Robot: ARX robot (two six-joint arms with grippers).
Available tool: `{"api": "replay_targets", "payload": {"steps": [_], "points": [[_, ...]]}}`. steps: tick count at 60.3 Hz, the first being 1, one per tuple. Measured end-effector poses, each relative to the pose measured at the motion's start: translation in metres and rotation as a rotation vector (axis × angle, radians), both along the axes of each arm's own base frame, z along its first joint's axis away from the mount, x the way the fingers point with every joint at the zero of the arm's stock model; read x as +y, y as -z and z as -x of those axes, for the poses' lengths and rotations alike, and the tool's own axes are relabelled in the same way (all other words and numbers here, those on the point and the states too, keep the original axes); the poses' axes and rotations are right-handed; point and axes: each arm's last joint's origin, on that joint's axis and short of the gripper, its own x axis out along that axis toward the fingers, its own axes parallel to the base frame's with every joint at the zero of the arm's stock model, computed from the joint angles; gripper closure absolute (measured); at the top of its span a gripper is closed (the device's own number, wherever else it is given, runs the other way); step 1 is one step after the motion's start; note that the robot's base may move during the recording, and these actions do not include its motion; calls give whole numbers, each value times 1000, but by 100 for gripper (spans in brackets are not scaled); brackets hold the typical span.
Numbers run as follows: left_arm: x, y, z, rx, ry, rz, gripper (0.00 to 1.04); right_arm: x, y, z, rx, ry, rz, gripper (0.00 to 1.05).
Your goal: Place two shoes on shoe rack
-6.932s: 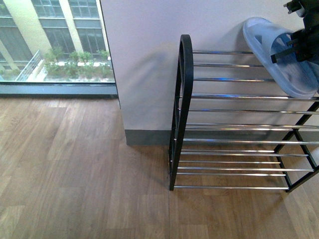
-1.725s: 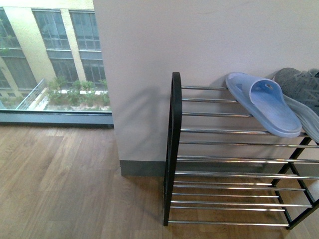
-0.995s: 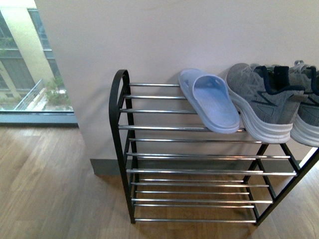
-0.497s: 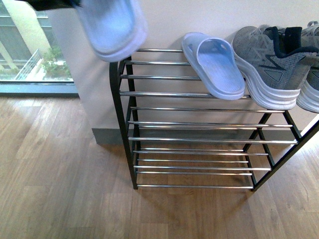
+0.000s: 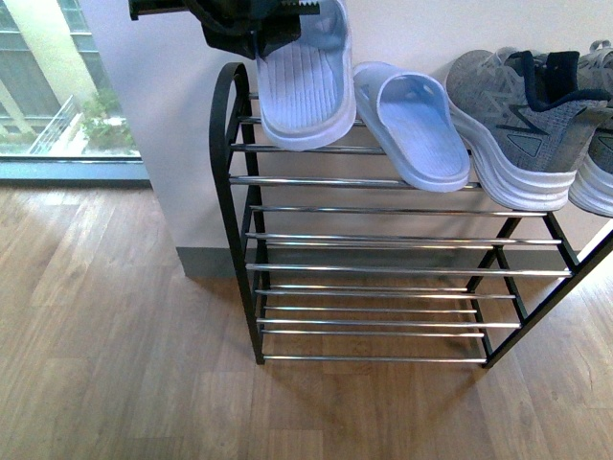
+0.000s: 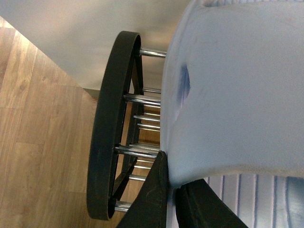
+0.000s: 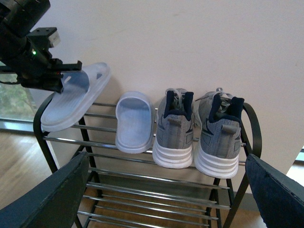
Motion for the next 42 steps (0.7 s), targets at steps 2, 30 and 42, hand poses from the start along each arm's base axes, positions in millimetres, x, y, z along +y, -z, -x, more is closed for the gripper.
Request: {"api": "replay_targets", "payload": {"steps": [2, 30, 42], "points": [[-1, 4, -1, 6, 8, -10, 103, 0, 0, 0, 0, 0, 0, 9], [-19, 63, -27, 94, 59, -33, 103, 0, 0, 0, 0, 0, 0, 9], [-19, 63, -42, 63, 56, -51, 103, 0, 0, 0, 0, 0, 0, 9]]}}
